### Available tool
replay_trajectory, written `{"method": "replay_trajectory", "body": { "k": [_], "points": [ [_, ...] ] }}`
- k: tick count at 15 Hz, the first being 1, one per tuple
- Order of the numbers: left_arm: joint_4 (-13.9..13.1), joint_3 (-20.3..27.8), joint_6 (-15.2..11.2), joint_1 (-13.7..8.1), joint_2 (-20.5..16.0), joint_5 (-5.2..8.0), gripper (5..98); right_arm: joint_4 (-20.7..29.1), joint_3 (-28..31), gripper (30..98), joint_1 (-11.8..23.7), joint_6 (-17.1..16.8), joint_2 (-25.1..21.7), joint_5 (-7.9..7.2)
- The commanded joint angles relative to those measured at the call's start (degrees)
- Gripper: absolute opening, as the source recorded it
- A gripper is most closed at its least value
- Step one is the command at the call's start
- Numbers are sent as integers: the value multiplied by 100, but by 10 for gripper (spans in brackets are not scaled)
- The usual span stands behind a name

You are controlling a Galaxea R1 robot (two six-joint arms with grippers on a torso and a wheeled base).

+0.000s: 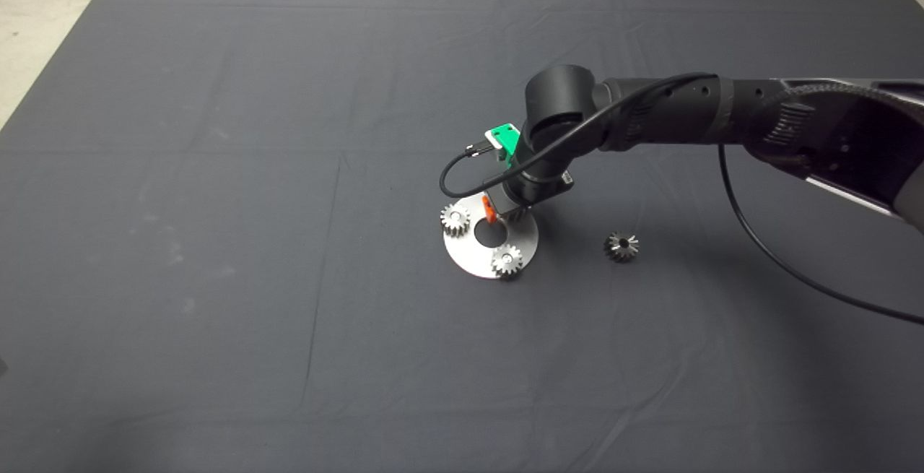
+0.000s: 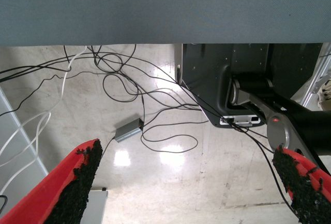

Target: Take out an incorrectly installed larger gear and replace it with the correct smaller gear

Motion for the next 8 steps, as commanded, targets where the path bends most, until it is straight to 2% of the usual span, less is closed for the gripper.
{"method": "replay_trajectory", "body": {
  "k": [1,8],
  "points": [
    [-70,80,15,8,-42,19,843,-254,10,813,130,28,-1,-463],
    [-70,80,24,8,-42,19,843,-254,1,807,130,28,-10,-463]
  ]
}}
